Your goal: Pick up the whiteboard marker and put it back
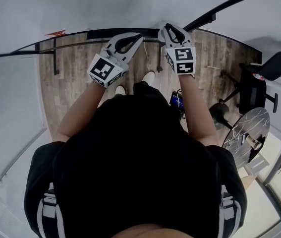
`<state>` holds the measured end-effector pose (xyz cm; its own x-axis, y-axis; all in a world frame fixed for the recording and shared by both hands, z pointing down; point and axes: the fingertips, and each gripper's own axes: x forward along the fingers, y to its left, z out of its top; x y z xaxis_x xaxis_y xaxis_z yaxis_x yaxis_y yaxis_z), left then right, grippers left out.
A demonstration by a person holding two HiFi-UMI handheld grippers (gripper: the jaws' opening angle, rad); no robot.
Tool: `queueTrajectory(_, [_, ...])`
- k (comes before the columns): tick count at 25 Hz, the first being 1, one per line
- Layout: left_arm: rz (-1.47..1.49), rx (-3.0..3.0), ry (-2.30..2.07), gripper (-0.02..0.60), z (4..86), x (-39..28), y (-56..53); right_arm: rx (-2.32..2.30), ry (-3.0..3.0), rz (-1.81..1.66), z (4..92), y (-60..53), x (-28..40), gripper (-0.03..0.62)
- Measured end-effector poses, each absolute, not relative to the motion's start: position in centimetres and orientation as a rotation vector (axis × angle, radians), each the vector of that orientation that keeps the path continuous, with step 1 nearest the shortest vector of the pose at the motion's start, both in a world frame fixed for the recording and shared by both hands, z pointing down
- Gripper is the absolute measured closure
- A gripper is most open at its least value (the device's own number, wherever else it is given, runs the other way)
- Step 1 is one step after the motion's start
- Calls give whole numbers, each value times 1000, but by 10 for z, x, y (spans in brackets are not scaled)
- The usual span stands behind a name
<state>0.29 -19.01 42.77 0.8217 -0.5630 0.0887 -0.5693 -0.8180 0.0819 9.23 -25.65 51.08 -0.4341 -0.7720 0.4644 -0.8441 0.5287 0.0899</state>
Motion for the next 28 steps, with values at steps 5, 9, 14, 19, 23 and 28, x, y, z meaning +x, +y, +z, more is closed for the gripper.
queueTrajectory(5, [101, 2917, -894, 578, 424, -1, -182, 1341, -2360, 184, 482, -244, 88, 528])
queueTrajectory(9, [94, 2930, -888, 578, 418, -4, -176, 1370, -2388, 142, 459, -235, 85, 528])
queueTrajectory(14, [75, 2945, -886, 578, 407, -12, -167, 1393, -2420, 85, 431, -223, 80, 528])
queueTrajectory(19, [70, 2954, -887, 578, 400, -18, -159, 1406, -2480, 82, 404, -207, 73, 528])
queueTrajectory(23, [57, 2962, -880, 578, 389, -20, -155, 1402, -2543, 124, 382, -197, 69, 528])
queueTrajectory(28, [76, 2989, -843, 578, 374, -25, -146, 1358, -2598, 126, 359, -173, 59, 528])
